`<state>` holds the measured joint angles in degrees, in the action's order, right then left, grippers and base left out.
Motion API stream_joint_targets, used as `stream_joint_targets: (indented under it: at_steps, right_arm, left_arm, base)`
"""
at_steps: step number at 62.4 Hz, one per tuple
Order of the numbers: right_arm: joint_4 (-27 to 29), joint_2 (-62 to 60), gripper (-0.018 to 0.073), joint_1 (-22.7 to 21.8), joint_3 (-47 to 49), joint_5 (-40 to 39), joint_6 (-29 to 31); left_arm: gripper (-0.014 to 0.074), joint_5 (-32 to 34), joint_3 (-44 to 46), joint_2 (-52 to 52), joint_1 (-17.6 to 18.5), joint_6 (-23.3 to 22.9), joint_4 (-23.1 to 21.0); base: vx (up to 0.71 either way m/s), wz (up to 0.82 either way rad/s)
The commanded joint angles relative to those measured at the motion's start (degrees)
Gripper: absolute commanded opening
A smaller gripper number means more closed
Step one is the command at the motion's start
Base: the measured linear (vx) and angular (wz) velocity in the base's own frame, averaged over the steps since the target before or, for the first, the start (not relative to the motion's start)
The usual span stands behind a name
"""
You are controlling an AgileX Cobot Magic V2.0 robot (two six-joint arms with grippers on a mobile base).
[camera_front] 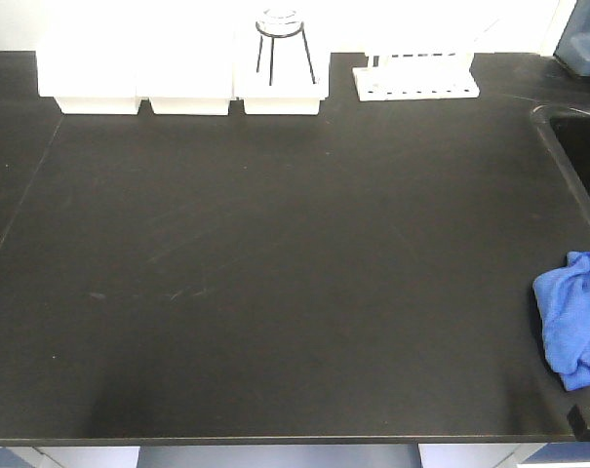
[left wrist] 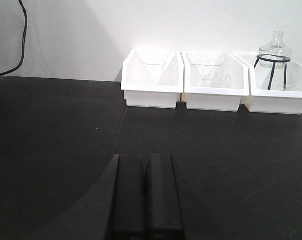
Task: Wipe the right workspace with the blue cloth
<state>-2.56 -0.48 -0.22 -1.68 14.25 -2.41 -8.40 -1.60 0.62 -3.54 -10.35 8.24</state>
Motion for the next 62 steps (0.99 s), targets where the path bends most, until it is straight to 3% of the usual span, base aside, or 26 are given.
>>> stream_joint_targets:
  at_steps: [1,48,62]
  right_arm:
    - [-0.18,-0.63,-0.0008,-0.22,-1.13,-4.39,0.31]
    - [-0.18,-0.63,-0.0008,-0.22,-1.13,-4.39,0.44]
    - [0.11,-0.63,-0.0008,-0.22,-1.13,-7.98,0.44]
  left_arm:
    - [-0.0006,4.64,-1.75,0.83,0.2,-0.49,0.05]
    - [-0.0006,4.64,-1.75,0.83,0.2,-0.49,0.05]
    - [-0.0006,4.64,-1.75,0.83,0.2,-0.49,0.05]
  base:
    - [0.0,0.0]
    - [0.0,0.0]
    - [0.0,0.0]
